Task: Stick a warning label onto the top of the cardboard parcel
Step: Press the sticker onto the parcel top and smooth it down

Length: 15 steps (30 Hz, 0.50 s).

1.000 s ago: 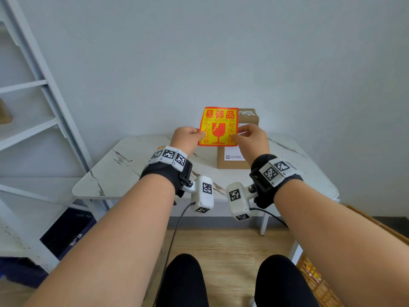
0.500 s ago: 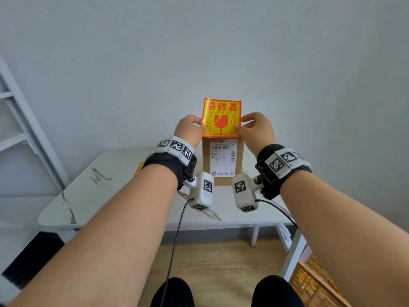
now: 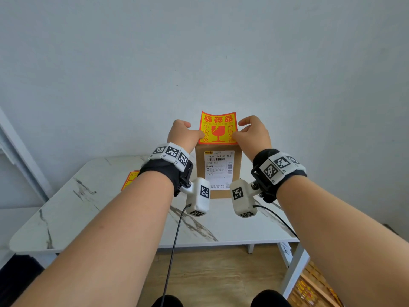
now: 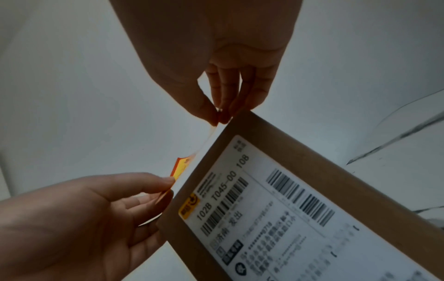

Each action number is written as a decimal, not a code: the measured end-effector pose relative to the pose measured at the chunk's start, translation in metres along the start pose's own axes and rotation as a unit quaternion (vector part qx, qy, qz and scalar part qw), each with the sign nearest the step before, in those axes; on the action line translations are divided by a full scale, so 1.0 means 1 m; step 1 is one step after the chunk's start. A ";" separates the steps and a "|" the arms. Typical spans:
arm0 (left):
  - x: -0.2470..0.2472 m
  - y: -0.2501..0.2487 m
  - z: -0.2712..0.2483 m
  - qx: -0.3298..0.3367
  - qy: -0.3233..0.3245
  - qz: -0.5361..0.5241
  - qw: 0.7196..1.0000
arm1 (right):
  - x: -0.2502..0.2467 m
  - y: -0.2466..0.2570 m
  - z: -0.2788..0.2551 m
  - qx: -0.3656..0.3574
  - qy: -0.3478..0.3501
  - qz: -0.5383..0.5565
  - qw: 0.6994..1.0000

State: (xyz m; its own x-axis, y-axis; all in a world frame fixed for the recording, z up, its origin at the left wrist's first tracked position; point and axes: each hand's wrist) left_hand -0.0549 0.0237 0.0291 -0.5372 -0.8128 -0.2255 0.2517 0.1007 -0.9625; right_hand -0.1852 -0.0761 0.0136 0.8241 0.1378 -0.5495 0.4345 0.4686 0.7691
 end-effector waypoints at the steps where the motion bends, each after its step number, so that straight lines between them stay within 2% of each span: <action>1: 0.001 0.000 0.000 -0.003 0.003 -0.006 1.000 | 0.000 0.000 0.001 0.001 0.001 -0.003 1.000; 15: 0.005 0.010 -0.005 0.062 -0.014 0.046 0.997 | 0.000 -0.001 -0.001 -0.015 0.012 -0.028 0.999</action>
State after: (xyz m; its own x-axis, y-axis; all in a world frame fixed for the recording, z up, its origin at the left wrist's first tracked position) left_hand -0.0595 0.0234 0.0174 -0.4840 -0.8197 -0.3065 0.3976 0.1060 -0.9114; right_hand -0.1863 -0.0756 0.0124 0.7891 0.1315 -0.6000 0.4691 0.5016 0.7268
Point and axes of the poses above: each hand's wrist, its own z-axis towards the middle knuckle, its own x-axis out of the palm, y = z × x, and after that the axes turned 12 degrees about -z, right-handed
